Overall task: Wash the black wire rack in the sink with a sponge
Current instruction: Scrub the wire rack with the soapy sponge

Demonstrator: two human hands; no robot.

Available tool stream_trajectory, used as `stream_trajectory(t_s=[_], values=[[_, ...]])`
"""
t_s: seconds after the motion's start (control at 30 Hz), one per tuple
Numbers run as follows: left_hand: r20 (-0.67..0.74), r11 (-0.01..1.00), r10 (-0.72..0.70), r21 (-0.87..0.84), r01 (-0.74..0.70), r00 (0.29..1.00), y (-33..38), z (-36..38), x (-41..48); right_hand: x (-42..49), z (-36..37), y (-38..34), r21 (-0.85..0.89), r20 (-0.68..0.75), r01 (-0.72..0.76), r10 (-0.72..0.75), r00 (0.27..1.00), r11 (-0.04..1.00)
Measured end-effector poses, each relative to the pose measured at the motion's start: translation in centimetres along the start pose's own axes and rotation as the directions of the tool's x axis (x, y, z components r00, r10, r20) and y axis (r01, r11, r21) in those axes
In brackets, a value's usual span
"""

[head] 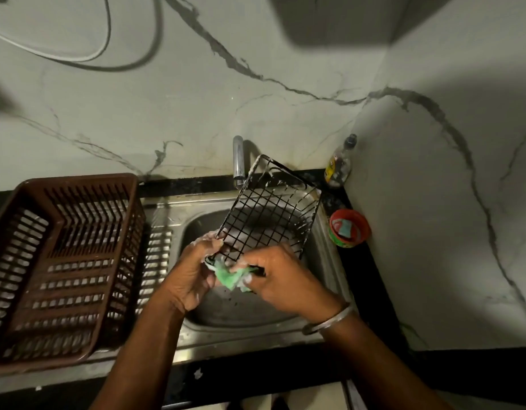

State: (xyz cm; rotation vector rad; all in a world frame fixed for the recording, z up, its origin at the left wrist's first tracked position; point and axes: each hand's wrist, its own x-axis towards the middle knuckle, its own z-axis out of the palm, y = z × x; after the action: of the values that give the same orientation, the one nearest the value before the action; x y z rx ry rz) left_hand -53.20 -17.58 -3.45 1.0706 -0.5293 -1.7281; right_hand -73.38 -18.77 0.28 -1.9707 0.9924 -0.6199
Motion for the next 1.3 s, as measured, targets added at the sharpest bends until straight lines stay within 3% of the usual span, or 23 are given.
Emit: stream_trajectory(t_s=[0.13,0.2,0.3,0.43,0.6,0.73,0.83,0.9,0.97,1.03,1.1,1.17,1.23,1.3], values=[[0.0,0.993,0.084,-0.087,-0.083,0.996,-1.0,0.8,0.3,-0.2,2.0,-2.0,0.009,-0.122,0.087,-0.085,0.989,0.996],[-0.009,0.987,0.141,-0.075,-0.142,0.99,-1.1,0.7,0.2,-1.0,1.4,-1.5,-0.051,-0.062,0.112,-0.116,0.991,0.992],[-0.068,0.979,0.2,-0.014,-0.201,0.977,-1.5,0.0,0.3,-1.9,-1.3,0.6,-0.233,0.052,0.036,-0.025,0.998,0.972],[-0.112,0.967,0.255,0.019,-0.254,0.96,-2.1,2.0,1.0,-1.4,1.6,-1.4,-0.187,-0.066,0.076,-0.09,0.994,0.979],[-0.161,0.935,0.345,-0.03,-0.354,0.924,-1.7,2.5,0.7,-2.1,-0.7,-0.3,-0.405,-0.031,0.093,-0.115,0.993,0.91],[-0.189,0.928,0.362,-0.013,-0.371,0.913,-1.8,3.0,1.1,-1.5,1.1,-2.0,-0.373,-0.063,0.111,-0.145,0.987,0.921],[-0.217,0.914,0.398,0.012,-0.405,0.892,-0.6,2.1,0.4,-2.5,-1.0,-0.3,-0.502,0.026,0.194,-0.21,0.977,0.843],[-0.235,0.904,0.423,0.045,-0.425,0.875,-0.3,2.0,0.2,-2.7,-2.3,0.8,-0.589,-0.052,0.158,-0.232,0.971,0.792],[-0.248,0.898,0.438,0.078,-0.433,0.864,-0.6,2.7,0.1,-2.2,-1.6,0.2,-0.59,-0.234,0.04,-0.218,0.947,0.806],[-0.288,0.891,0.453,0.103,-0.443,0.844,-0.6,3.5,-0.1,-1.9,-0.1,-0.5,-0.548,-0.307,0.011,-0.213,0.927,0.836],[-0.32,0.886,0.463,0.141,-0.441,0.827,-0.2,3.2,-0.3,-2.3,0.7,-0.6,-0.503,-0.205,0.098,-0.229,0.951,0.859],[-0.319,0.87,0.492,0.18,-0.458,0.81,0.0,2.6,-0.3,-3.0,0.4,0.3,-0.565,-0.123,0.117,-0.224,0.967,0.816],[-0.323,0.855,0.518,0.221,-0.469,0.792,0.0,2.5,-0.4,-3.2,0.0,0.8,-0.67,-0.116,0.077,-0.206,0.972,0.738],[-0.341,0.847,0.531,0.238,-0.475,0.776,0.1,2.7,-0.5,-3.0,0.5,0.4,-0.631,-0.157,0.034,-0.171,0.973,0.775]])
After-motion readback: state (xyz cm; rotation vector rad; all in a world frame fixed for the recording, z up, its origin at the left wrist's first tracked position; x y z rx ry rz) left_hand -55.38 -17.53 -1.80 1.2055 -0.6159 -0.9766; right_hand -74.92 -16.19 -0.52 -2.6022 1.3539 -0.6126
